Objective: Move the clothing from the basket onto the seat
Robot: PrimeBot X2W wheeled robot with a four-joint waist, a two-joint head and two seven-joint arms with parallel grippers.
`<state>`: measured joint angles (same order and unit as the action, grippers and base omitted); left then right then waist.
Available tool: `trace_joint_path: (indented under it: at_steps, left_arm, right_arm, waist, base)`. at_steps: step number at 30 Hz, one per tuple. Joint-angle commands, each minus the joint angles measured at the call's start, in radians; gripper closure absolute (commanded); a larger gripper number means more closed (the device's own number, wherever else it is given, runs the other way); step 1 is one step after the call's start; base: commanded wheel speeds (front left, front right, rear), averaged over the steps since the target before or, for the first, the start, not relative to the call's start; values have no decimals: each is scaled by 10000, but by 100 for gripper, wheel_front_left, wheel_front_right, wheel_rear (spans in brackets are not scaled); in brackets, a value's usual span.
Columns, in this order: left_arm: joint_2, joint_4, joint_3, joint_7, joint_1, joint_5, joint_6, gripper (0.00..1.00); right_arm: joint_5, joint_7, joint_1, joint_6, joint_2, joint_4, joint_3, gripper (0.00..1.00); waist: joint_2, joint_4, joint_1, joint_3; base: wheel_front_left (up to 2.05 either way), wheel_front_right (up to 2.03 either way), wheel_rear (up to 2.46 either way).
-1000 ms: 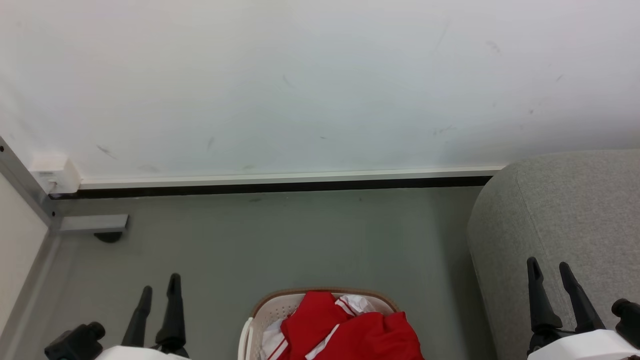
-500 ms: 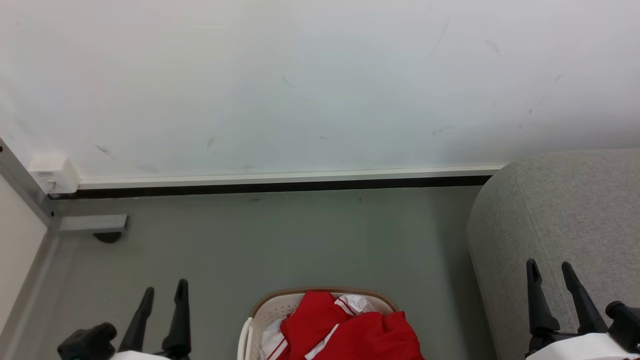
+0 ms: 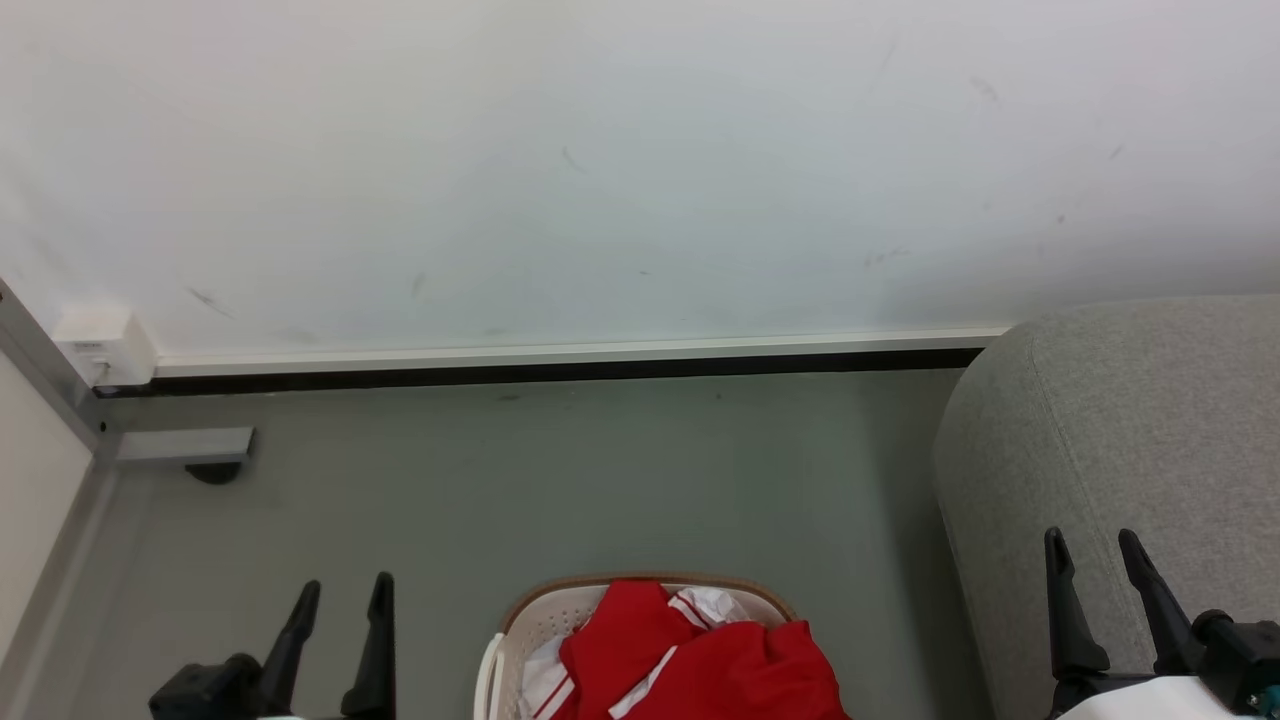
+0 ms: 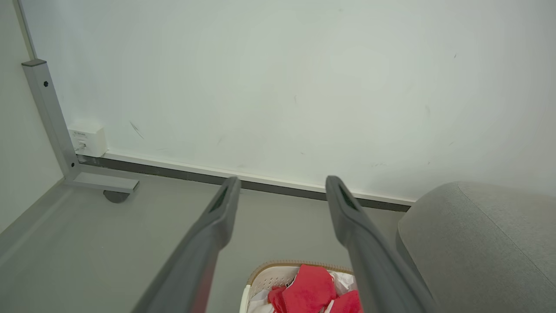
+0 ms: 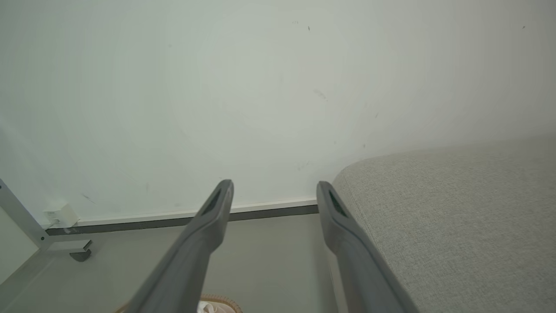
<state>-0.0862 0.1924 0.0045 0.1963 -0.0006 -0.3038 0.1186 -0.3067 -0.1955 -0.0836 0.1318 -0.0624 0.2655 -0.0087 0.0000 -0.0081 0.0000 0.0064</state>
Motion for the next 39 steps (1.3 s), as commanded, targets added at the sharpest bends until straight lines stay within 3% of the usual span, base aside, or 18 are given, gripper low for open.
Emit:
trace_joint_path:
  at_steps: [1, 27, 39]
  left_arm:
    - [-111, -5, -4, 97, 60, 337, 28, 0]
    - [-77, 203, -282, 615, 258, 1970, 106, 0]
    - [-143, 436, -667, 686, -602, 2002, 108, 0]
  right_arm:
    - [212, -114, -55, -15, -4, 28, -27, 0]
    - [1599, -627, 1, -20, 103, 223, 153, 0]
    - [1739, -706, -518, -21, 108, -173, 398, 0]
  waist:
    - [0, -1, 0, 7]
    - [0, -166, 0, 106]
    - [0, -852, 0, 894]
  base:
    - [0, 0, 0]
    - [0, 0, 0]
    - [0, 0, 0]
